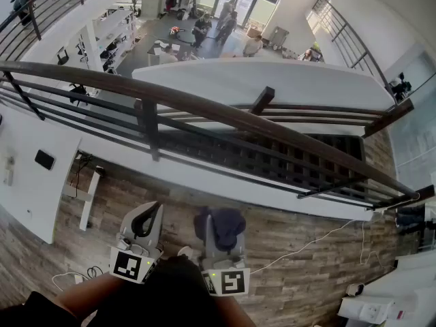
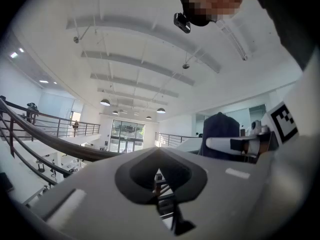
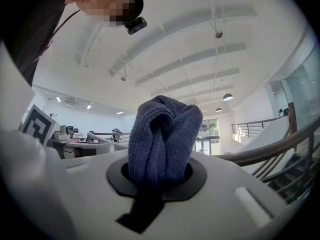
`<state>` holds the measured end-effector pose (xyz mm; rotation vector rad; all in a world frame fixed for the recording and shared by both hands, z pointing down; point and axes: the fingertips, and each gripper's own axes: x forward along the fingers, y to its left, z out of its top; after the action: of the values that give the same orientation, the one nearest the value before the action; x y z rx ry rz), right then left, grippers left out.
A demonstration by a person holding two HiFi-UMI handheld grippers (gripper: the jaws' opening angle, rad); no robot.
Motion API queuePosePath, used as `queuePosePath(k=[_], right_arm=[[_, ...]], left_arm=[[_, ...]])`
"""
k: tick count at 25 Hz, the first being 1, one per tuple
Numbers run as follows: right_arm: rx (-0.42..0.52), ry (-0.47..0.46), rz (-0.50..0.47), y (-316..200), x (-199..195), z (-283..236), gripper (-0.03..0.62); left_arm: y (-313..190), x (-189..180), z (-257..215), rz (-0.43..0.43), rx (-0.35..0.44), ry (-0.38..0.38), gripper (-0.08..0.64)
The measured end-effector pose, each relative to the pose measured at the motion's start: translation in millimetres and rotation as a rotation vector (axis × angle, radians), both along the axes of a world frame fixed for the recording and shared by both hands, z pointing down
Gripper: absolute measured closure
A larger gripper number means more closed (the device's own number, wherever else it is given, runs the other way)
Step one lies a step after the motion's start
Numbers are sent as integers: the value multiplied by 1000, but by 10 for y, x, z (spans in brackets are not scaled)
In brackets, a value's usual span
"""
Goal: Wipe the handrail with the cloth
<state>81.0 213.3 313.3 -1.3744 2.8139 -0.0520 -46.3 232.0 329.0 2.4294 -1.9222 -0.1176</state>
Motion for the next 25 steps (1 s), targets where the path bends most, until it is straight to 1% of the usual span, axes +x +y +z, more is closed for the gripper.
queuePosePath(k=[5, 8, 12, 15, 19, 23, 25], right_arm=[[-11, -7, -9, -21, 9, 9, 534], [-16, -12, -21, -38, 15, 21, 532], [-20, -30, -27, -67, 26, 9, 531], [-26, -31, -29, -95, 101, 8, 529], [-31, -45, -34, -140, 191, 16, 529], [2, -16, -9, -216, 336, 32, 529], [-1, -9, -8, -227, 435, 58, 529]], left_arm=[[1, 8, 24, -16, -31, 10, 560], [14, 42, 72, -17, -51, -3, 560], [15, 97, -38, -20, -19, -13, 560], [1, 171, -38, -28, -21, -18, 560], [-28, 257, -70, -30, -16, -3, 560], [-122, 255, -43, -58, 9, 0, 560], [-122, 271, -43, -80, 11, -1, 560]])
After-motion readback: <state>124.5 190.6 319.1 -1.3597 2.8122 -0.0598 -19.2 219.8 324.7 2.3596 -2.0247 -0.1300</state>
